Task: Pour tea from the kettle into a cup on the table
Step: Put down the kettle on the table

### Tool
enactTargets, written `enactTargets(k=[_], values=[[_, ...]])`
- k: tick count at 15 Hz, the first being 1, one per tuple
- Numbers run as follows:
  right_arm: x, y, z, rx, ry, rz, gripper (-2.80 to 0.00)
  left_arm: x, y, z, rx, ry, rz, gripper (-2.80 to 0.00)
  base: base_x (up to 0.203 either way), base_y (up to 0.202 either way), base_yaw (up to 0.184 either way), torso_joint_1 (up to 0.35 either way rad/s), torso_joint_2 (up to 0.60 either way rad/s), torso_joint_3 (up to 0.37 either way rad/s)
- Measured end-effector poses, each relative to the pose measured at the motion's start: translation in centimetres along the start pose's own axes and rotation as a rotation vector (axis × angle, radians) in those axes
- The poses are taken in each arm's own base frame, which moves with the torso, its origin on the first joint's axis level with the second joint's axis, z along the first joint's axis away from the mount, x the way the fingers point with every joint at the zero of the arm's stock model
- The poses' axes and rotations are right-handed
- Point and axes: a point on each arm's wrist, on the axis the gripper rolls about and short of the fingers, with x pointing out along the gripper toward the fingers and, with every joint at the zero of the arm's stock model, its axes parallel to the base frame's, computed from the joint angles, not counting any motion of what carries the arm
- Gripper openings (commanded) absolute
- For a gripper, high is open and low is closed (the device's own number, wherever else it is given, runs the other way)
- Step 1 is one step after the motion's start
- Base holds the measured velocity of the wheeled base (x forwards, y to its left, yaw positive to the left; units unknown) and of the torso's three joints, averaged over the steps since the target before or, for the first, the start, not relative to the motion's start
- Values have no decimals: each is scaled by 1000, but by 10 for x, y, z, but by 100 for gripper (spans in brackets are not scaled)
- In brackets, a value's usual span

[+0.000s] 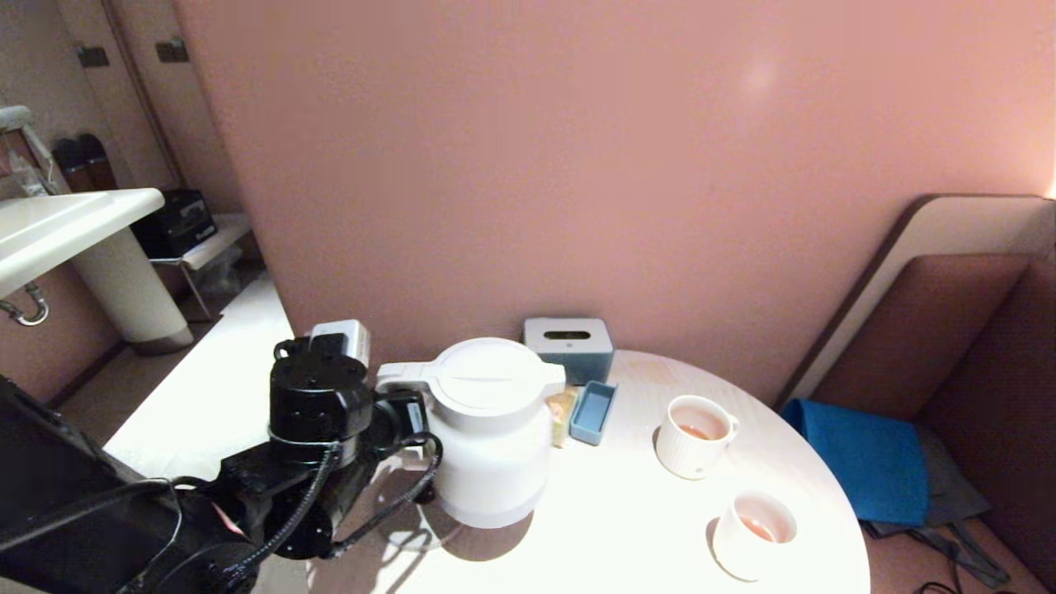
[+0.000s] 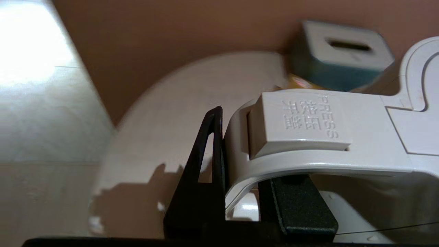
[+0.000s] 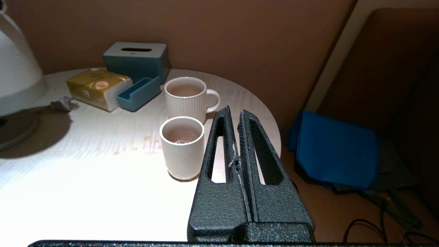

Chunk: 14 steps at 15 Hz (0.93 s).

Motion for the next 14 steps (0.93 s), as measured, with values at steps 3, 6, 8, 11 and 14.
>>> enactTargets(k=[3,6,8,11,14], values=[[0,0,0,0,0,0,-280,0,27,0,-26,-42,64,-280,0,0,0,0,0,0],[0,0,0,0,0,0,-280,-4,42,-10,-46,-58,65,-280,0,0,0,0,0,0],[0,0,0,0,0,0,-280,-3,49,-21,-56,-72,73,-280,0,0,0,0,0,0],[0,0,0,0,0,0,-280,-1,62,-45,-48,-31,113,-280,0,0,0,0,0,0],[0,0,0,0,0,0,-280,4,73,-58,-44,25,154,-280,0,0,0,0,0,0]])
